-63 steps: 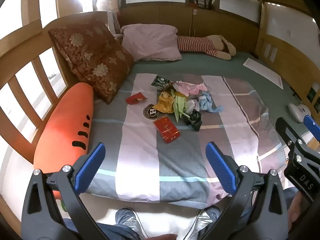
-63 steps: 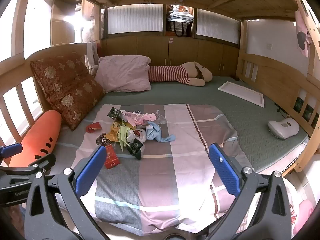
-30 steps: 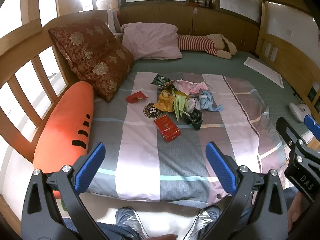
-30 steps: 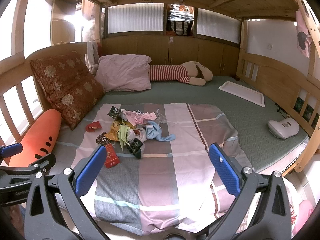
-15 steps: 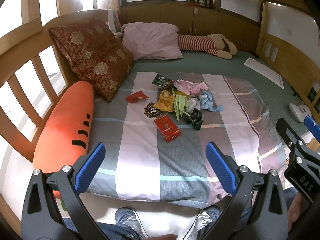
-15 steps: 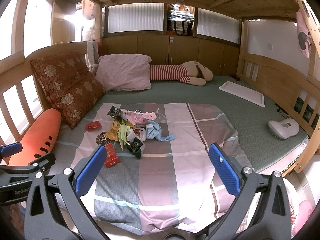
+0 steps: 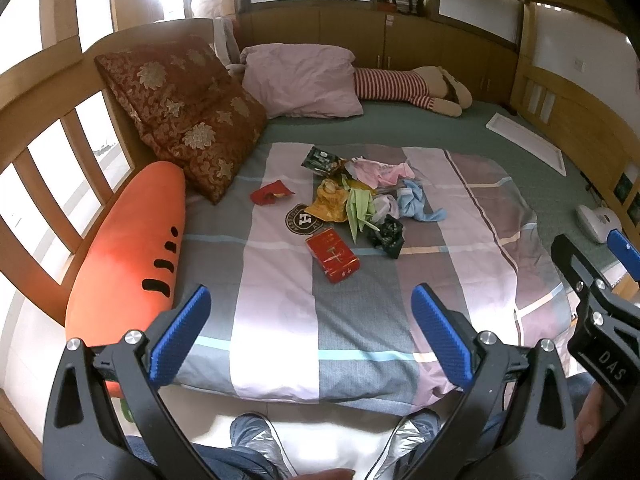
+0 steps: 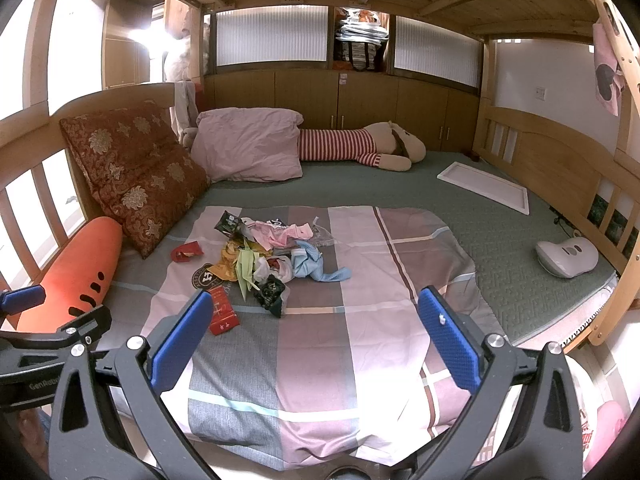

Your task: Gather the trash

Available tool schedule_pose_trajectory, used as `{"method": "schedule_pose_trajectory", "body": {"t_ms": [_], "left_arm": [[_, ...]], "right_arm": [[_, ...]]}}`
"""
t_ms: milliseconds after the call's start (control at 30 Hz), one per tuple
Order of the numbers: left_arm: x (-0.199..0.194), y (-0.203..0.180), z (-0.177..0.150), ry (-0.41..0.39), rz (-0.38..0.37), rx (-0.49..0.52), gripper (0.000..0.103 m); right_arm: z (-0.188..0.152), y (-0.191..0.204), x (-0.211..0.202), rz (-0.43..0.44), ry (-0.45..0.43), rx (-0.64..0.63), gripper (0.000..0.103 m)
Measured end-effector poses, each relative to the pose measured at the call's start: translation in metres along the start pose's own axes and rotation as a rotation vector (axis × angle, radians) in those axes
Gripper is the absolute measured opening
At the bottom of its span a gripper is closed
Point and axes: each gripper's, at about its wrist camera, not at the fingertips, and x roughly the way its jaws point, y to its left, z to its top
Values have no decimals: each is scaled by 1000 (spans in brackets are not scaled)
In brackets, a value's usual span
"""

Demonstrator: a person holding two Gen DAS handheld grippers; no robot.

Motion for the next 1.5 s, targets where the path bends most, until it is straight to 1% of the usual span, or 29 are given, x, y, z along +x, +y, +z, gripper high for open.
{"method": "schedule_pose_trajectory", "body": {"t_ms": [400,500,567,700,733,800,900,1000,1033,1067,1100,1167,1200,1233,1267,1300,1333,1367,1400,1433,1467,1500], "left_arm": [[2,-3,0,3,-6,4,100],[1,-4,-2,-4,-21,32,100],[-1,-1,-5,-18,-77,31,100],[2,18,-8,-2,-255,-58,100],[4,25,-9,4,-256,-91,100],[7,23,-10,2,-216,-84,100],[14,19,-12,9,-156,-39,100],[21,15,-13,6,-115,26,100],[23,15,-16,8,-117,37,100],[25,17,-18,15,-140,36,100],[27,19,-20,25,-172,19,100],[28,24,-22,8,-183,-11,100],[27,26,-23,-12,-167,-16,100],[28,27,-26,-40,-120,-6,100],[30,27,-27,-62,-97,11,100],[33,27,-29,-80,-71,27,100],[45,28,-32,-63,-11,40,100],[53,29,-32,-24,-5,36,98],[57,33,-32,-7,-51,13,98],[59,38,-35,-36,-117,-34,99],[64,44,-41,-67,-140,-77,99],[69,49,-46,-83,-152,-113,99]], "right_arm": [[0,-1,0,-1,0,0,100],[0,-1,0,-1,1,-2,100],[-1,-1,0,0,2,-1,100],[-1,-1,1,0,2,-1,100],[-1,-1,1,-1,1,-1,100],[-2,-1,2,0,2,-2,100],[-3,-1,3,0,1,-4,100],[-4,-2,5,1,0,-6,100],[-5,-2,6,0,2,-7,100],[-5,-2,8,0,4,-10,100],[-7,-3,10,0,4,-14,100],[-9,-1,16,-11,-9,-27,100],[-12,-1,20,-15,-19,-36,100],[-15,-2,24,0,-38,-47,100],[-16,-2,26,14,-53,-48,100],[-22,-2,30,21,-87,-48,100],[-28,-3,37,22,-109,-46,100],[-32,-5,44,52,-131,-43,100],[-36,-7,51,70,-142,-35,100],[-38,-7,56,68,-138,-28,100],[-42,-7,68,69,-109,-21,100],[-47,-6,78,90,-74,-18,100]]}}
